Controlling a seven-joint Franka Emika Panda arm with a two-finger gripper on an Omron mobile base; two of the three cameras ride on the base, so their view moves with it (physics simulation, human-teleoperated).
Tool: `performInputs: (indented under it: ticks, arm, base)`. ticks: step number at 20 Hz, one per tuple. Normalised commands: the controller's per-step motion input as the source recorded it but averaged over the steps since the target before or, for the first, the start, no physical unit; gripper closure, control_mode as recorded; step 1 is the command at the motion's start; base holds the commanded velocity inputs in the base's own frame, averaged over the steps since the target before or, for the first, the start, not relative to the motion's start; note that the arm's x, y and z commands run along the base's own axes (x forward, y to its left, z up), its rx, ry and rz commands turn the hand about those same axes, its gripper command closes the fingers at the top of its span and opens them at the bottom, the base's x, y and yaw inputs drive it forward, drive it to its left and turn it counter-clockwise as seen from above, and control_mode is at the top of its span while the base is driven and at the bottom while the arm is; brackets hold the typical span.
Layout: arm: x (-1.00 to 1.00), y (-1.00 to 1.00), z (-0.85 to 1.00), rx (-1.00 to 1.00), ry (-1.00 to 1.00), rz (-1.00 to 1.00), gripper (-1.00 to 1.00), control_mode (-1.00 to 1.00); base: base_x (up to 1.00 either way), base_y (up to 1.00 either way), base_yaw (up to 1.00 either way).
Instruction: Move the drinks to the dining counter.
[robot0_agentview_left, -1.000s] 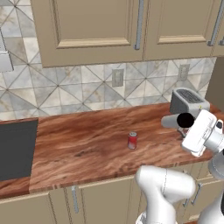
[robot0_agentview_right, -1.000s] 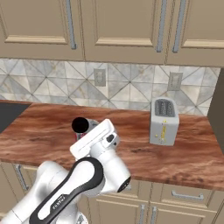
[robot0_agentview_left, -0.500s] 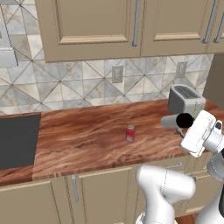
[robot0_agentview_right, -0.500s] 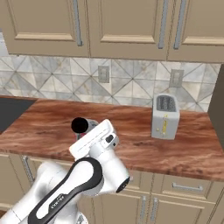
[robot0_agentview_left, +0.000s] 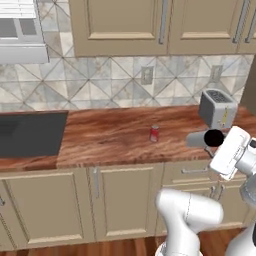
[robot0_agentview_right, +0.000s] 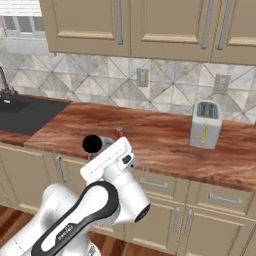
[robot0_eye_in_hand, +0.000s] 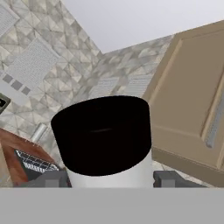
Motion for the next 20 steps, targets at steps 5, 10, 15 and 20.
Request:
performInputs:
  ticks: [5, 10, 15, 20]
  arm:
    - [0.0, 0.0, 0.0, 0.0, 0.0, 0.0, 1.0, 1.0]
    - [0.0, 0.0, 0.0, 0.0, 0.0, 0.0, 1.0, 1.0]
    - [0.0, 0.0, 0.0, 0.0, 0.0, 0.0, 1.0, 1.0]
    - [0.0, 0.0, 0.0, 0.0, 0.0, 0.0, 1.0, 1.0]
  base:
    - [-0.27, 0.36, 0.47]
    - [-0.25, 0.56, 0.65]
    - [-0.19, 0.69, 0.71]
    - [-0.07, 0.78, 0.67]
